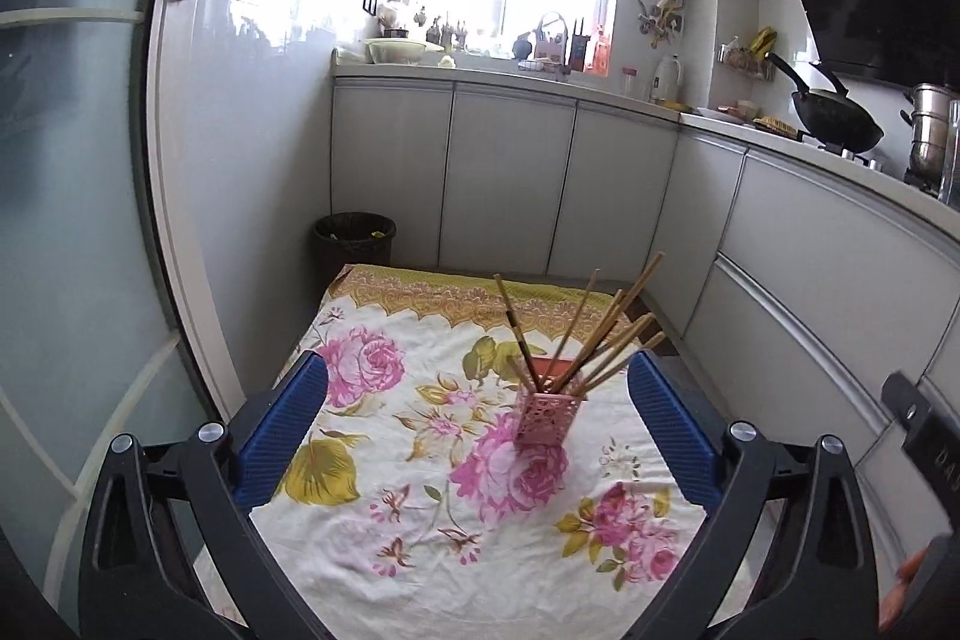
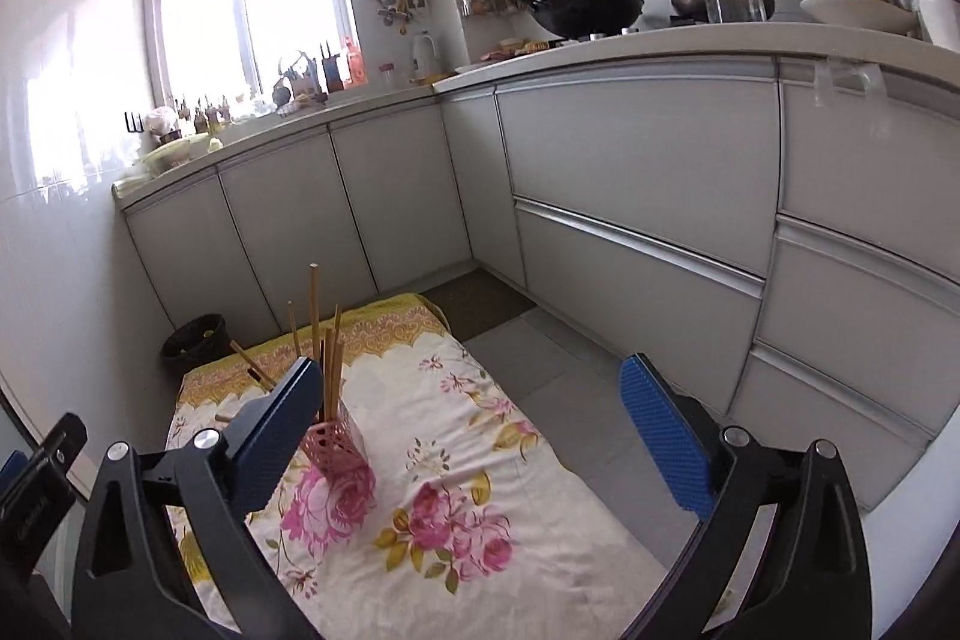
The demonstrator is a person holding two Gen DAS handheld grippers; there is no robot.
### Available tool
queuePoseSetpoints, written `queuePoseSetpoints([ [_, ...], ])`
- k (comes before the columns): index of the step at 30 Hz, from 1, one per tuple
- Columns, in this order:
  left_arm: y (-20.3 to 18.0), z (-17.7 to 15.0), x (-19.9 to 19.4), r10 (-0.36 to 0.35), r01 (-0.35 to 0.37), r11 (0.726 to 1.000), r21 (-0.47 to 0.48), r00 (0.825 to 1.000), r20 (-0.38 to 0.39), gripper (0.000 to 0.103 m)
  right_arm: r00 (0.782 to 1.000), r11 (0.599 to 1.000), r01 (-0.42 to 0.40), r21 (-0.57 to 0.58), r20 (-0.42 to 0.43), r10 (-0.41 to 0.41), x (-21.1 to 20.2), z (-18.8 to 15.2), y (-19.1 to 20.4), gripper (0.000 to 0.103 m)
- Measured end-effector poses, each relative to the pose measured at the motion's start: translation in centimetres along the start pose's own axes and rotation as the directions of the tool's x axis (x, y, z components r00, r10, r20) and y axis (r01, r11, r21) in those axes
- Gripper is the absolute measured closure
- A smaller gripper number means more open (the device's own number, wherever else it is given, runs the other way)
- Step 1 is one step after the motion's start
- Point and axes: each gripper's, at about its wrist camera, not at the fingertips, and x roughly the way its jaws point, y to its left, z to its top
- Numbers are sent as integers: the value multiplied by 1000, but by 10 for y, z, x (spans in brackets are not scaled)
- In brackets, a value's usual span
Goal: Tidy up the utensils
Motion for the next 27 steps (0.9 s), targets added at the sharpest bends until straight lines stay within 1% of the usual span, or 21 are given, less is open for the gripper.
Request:
queuePoseSetpoints([
  [2, -11, 2, -19, -25, 25, 1000, -13, 1000, -7, 7, 1000, 1000, -7, -20, -16, 7, -16, 1, -8, 7],
  [5, -25, 1, -46, 7, -7, 1000, 6, 1000, 0, 7, 1000, 998, 14, -60, 11, -13, -40, 2, -14, 7],
  [8, -29, 1, -72, 29, -30, 999, 14, 999, 25, 7, 1000, 998, -29, -55, -11, 29, -54, 2, -19, 7],
  [11, -30, 3, -92, 56, -57, 998, 21, 998, 42, 7, 999, 996, -44, -74, -15, 43, -65, 0, -18, 7],
  [14, -37, 6, -107, 97, -99, 993, 70, 995, 25, 7, 997, 995, -66, -80, -34, 63, -72, -1, -17, 7],
  [17, -42, 3, -123, 136, -141, 985, 100, 989, 59, 7, 996, 992, -80, -94, -48, 76, -80, -2, -16, 7],
  [20, -45, 0, -136, 147, -155, 981, 113, 986, 82, 7, 994, 991, -97, -94, -56, 92, -89, -3, -19, 7],
  [22, -44, -1, -143, 145, -154, 983, 102, 986, 88, 7, 994, 991, -101, -93, -49, 97, -96, -3, -22, 7],
  [24, -42, -2, -147, 163, -170, 981, 90, 984, 76, 7, 994, 990, -103, -95, -42, 99, -104, -3, -25, 7],
  [25, -42, -2, -148, 179, -184, 979, 92, 982, 66, 7, 994, 990, -102, -93, -38, 99, -107, -2, -26, 7],
  [27, -44, -4, -149, 183, -187, 976, 110, 982, 53, 7, 994, 990, -107, -92, -41, 104, -113, -2, -29, 7],
])
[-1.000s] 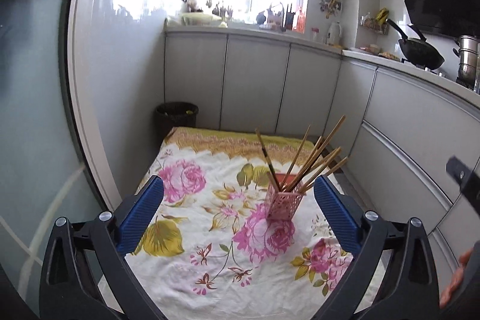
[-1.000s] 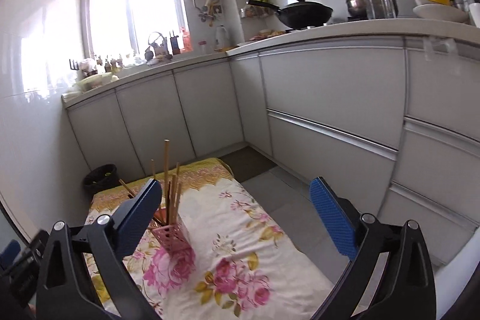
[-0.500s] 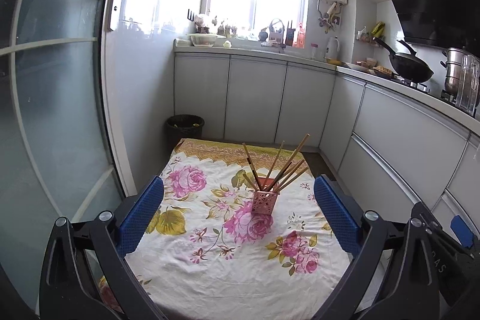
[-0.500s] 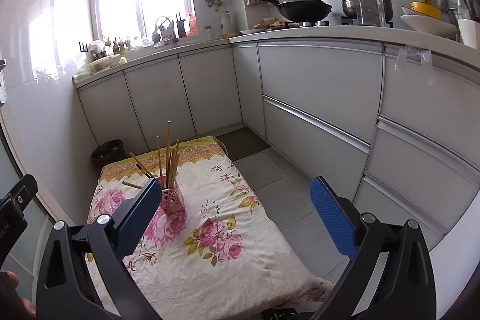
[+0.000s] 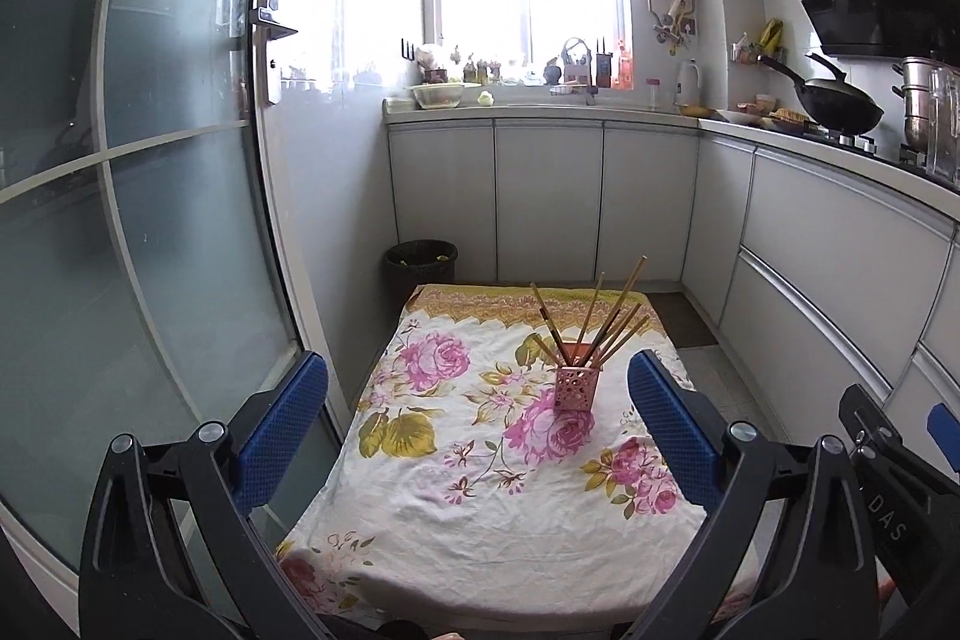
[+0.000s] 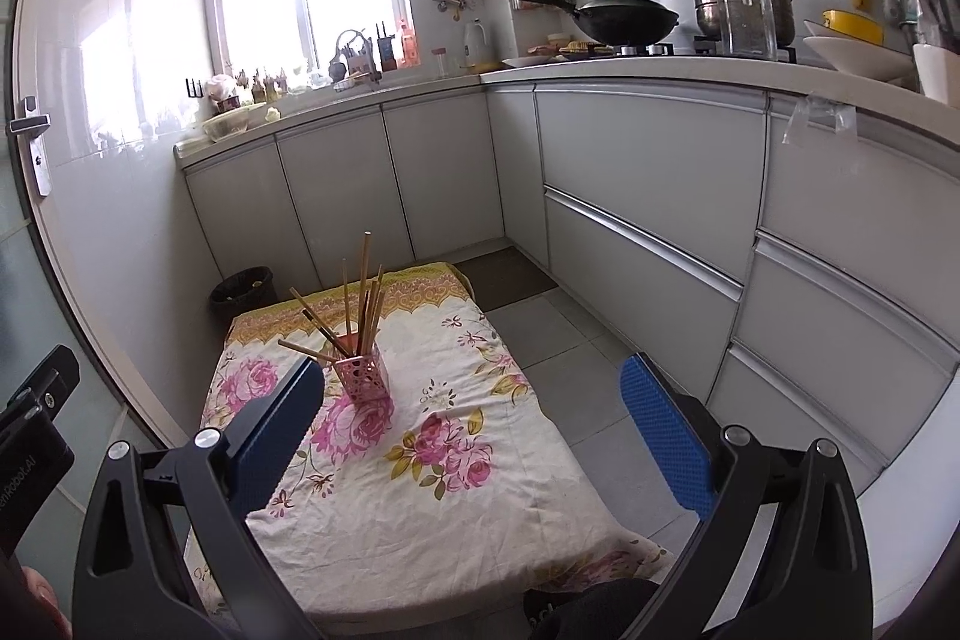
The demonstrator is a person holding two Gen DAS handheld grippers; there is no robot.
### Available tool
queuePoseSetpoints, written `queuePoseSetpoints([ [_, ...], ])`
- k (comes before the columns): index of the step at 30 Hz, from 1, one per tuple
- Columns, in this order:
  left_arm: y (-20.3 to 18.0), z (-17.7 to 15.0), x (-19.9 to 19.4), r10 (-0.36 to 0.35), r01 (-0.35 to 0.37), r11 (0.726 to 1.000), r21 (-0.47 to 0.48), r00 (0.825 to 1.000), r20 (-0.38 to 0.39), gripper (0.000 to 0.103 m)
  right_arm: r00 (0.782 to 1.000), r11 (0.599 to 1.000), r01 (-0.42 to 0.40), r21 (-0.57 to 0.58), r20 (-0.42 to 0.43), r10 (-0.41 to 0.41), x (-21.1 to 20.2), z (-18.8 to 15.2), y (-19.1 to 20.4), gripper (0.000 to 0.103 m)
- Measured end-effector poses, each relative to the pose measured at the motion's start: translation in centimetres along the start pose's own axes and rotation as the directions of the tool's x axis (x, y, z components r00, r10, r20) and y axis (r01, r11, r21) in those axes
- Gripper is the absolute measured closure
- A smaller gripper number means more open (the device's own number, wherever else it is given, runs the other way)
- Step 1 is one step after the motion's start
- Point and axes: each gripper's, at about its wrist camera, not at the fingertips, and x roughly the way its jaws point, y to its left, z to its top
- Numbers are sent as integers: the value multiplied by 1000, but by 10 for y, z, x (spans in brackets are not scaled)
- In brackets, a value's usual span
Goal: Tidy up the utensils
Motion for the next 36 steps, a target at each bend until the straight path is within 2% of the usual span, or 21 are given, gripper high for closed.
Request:
queuePoseSetpoints([
  [7, 2, -5, -7, -14, 14, 1000, -12, 1000, 4, 7, 1000, 1000, 5, -5, -7, -5, -5, -2, -3, 7],
  [16, 14, -10, 8, -56, 50, 995, -91, 997, -62, 7, 999, 1000, -6, -12, -35, 5, 3, -8, 3, 7],
  [18, 16, -11, 9, -44, 37, 995, -98, 996, -72, 7, 999, 1000, -4, -19, -32, 4, 2, -9, 5, 7],
  [21, 18, -11, 8, -19, 11, 994, -105, 998, -67, 7, 1000, 1000, -6, -21, -28, 5, 1, -10, 8, 7],
  [26, 22, -11, 4, -40, 33, 990, -135, 998, -52, 7, 1000, 1000, -13, -17, -26, 12, 0, -9, 9, 7],
  [36, 20, -11, 1, -24, 19, 992, -121, 999, -41, 7, 1000, 1000, -22, -11, -10, 22, -6, -7, 10, 7],
])
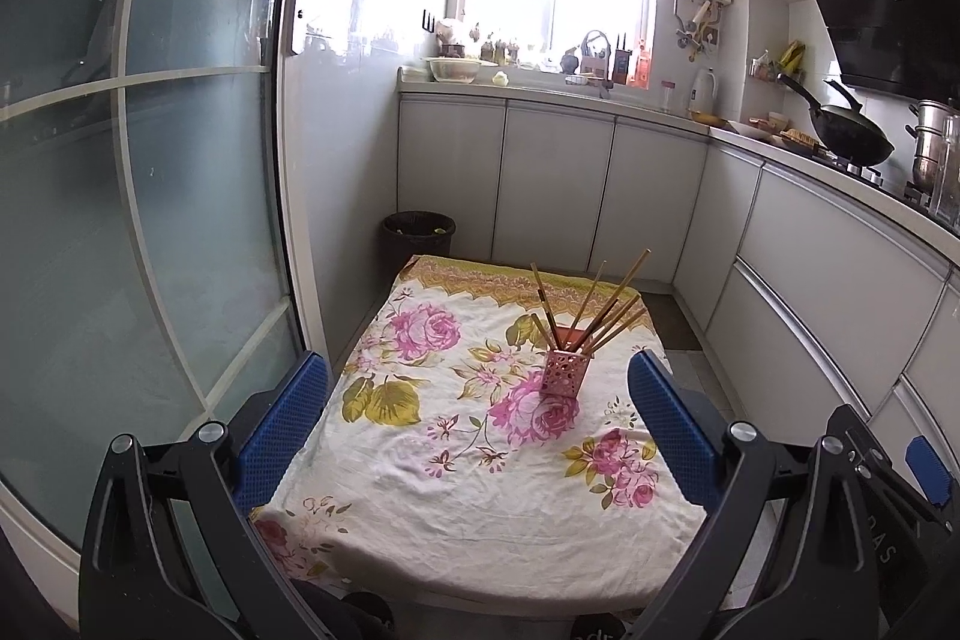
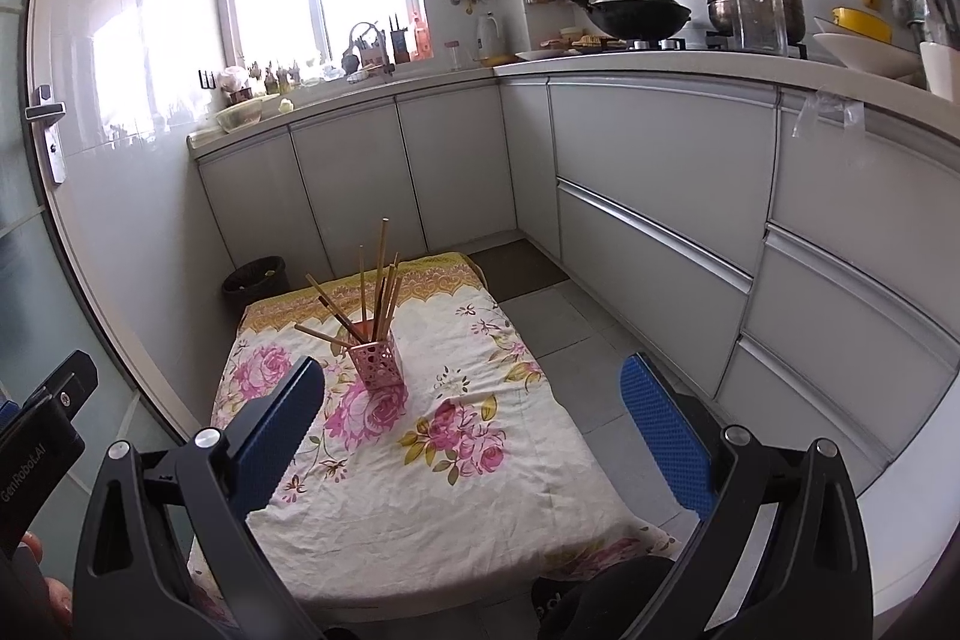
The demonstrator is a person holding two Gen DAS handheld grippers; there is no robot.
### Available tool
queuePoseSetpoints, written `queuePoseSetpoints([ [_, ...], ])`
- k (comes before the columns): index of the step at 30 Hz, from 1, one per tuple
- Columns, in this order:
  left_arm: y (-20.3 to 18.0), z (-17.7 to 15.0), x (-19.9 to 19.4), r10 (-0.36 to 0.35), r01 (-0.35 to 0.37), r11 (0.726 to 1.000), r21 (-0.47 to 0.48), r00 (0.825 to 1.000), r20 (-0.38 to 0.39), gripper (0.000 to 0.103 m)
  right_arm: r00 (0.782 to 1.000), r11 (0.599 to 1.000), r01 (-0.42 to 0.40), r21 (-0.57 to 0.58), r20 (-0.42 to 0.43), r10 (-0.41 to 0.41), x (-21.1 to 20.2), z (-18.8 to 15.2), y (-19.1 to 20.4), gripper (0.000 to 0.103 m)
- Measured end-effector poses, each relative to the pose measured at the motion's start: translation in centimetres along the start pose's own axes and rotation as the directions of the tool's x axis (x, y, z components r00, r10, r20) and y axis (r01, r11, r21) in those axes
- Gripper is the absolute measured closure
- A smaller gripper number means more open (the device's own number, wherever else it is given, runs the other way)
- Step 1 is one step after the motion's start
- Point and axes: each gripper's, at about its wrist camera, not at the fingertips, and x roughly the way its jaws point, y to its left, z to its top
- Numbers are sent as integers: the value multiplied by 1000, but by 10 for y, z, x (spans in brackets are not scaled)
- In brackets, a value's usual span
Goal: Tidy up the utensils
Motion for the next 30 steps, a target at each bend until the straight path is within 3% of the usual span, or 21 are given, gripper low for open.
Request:
queuePoseSetpoints([
  [8, -7, -2, -10, 19, -22, 998, 55, 998, 62, 7, 999, 999, -34, 25, 30, 33, -6, 2, -4, 7],
  [30, 1, -1, -8, 11, -12, 999, 35, 999, 47, 7, 998, 999, -32, 42, 53, 29, -13, 4, -8, 7],
])
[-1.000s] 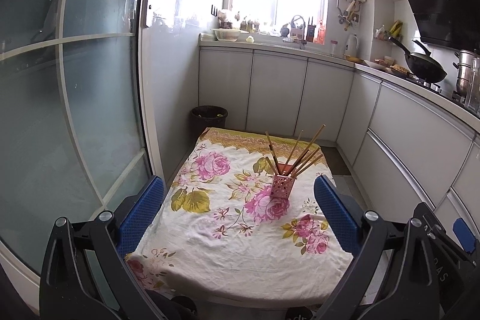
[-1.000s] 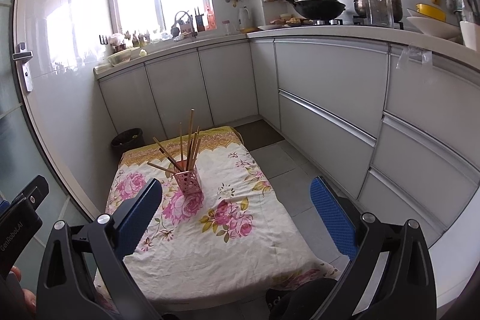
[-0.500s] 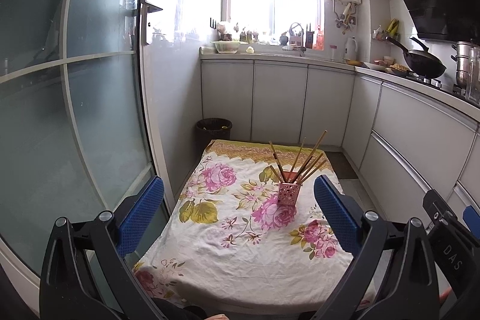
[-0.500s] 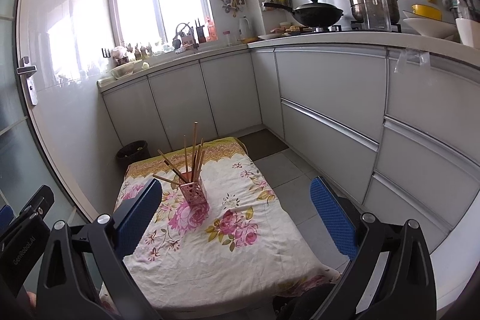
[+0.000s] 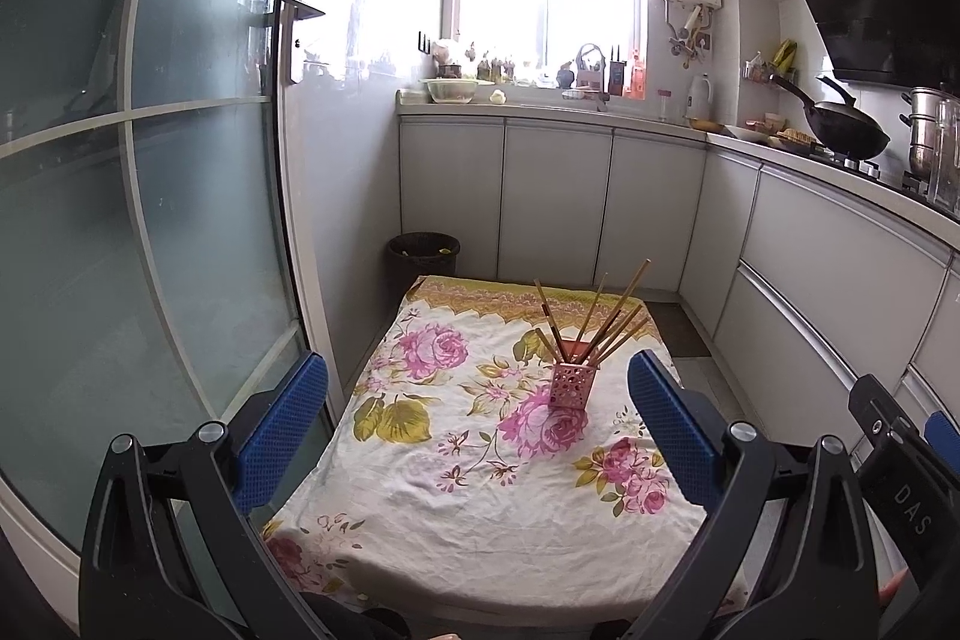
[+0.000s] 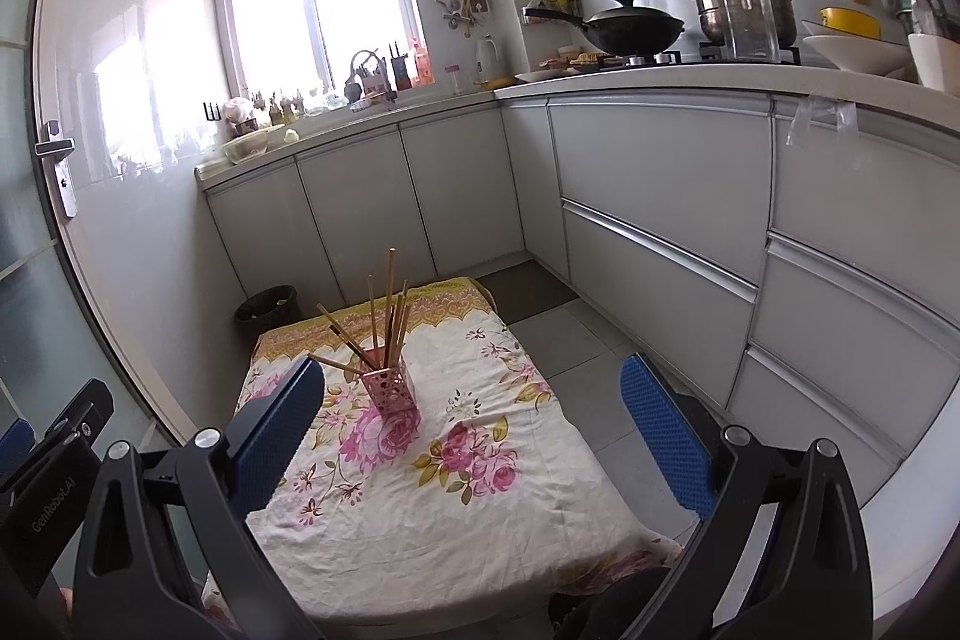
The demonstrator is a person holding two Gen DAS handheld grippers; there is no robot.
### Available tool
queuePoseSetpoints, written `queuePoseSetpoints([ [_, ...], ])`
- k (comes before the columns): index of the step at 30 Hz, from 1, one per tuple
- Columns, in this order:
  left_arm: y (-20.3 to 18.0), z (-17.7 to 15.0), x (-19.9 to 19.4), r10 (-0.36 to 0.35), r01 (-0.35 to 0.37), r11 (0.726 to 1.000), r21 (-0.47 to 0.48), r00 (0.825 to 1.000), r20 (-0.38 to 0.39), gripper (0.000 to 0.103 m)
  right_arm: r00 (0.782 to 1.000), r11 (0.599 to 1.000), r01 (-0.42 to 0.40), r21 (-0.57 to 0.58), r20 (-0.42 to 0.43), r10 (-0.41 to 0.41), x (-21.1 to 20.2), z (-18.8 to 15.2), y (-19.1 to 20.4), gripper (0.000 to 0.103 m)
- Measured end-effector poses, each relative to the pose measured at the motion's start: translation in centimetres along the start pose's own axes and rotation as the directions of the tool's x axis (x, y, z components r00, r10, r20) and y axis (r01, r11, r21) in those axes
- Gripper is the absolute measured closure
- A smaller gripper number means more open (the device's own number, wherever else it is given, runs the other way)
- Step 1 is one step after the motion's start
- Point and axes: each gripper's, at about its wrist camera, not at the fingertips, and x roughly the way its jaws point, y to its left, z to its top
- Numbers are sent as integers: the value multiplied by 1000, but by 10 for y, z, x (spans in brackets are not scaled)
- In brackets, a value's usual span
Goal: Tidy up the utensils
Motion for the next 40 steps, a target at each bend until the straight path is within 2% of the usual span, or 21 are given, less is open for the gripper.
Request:
queuePoseSetpoints([
  [16, 0, -1, 0, -8, 8, 1000, -5, 1000, -6, 7, 1000, 1000, -6, 1, -17, 6, 2, 1, -1, 7],
  [20, 1, -4, 1, -61, 61, 998, -4, 998, -8, 7, 1000, 1000, -7, 5, -18, 7, 2, 1, -3, 7],
  [23, 9, -5, 0, -108, 109, 993, -53, 994, 17, 7, 1000, 1000, -5, 7, -20, 5, 3, 1, -4, 7],
  [25, 7, -3, -1, -80, 80, 996, -29, 996, 27, 8, 1000, 1000, -3, 8, -22, 3, 3, 0, -4, 7],
  [31, 4, -3, -6, -93, 93, 996, -5, 994, 54, 9, 1000, 1000, -7, 10, -28, 7, 4, 0, -5, 7],
  [34, 0, -2, -6, -67, 66, 998, 19, 996, 55, 7, 1000, 1000, -4, 10, -24, 4, 4, 1, -6, 7],
  [40, 1, -1, -4, -25, 25, 1000, 3, 999, 39, 7, 1000, 1000, -4, 14, -16, 4, 1, 1, -7, 7],
])
